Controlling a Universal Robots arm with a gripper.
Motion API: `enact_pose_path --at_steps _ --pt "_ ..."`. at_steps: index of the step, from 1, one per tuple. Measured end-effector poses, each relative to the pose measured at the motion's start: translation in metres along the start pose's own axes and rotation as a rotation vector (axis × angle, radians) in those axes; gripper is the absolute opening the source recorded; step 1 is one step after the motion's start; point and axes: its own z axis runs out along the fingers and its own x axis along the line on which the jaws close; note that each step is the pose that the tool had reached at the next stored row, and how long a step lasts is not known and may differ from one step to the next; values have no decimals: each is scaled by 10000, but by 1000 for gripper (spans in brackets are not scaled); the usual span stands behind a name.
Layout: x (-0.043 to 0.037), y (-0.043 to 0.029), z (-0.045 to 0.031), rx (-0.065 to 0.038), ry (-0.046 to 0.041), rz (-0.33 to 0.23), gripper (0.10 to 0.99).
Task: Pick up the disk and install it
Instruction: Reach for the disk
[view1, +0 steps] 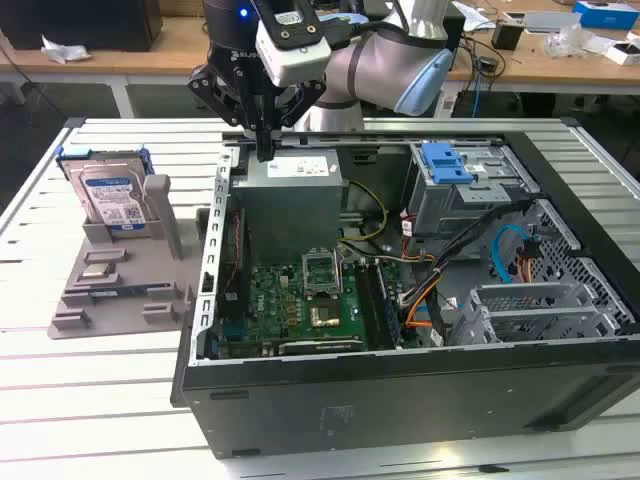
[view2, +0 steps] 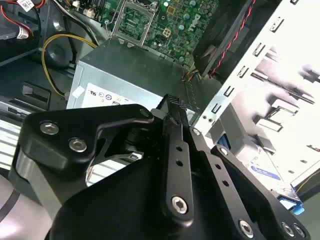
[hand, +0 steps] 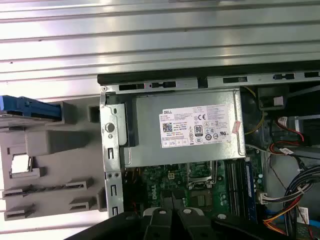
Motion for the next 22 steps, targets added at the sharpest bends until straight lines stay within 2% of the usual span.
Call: enact_pose_path --at_steps 12,15,22 --pt "104 -8 -3 0 0 1 106" --pt "193 -14 -5 0 0 1 106" --pt "304 -23 -8 0 0 1 106"
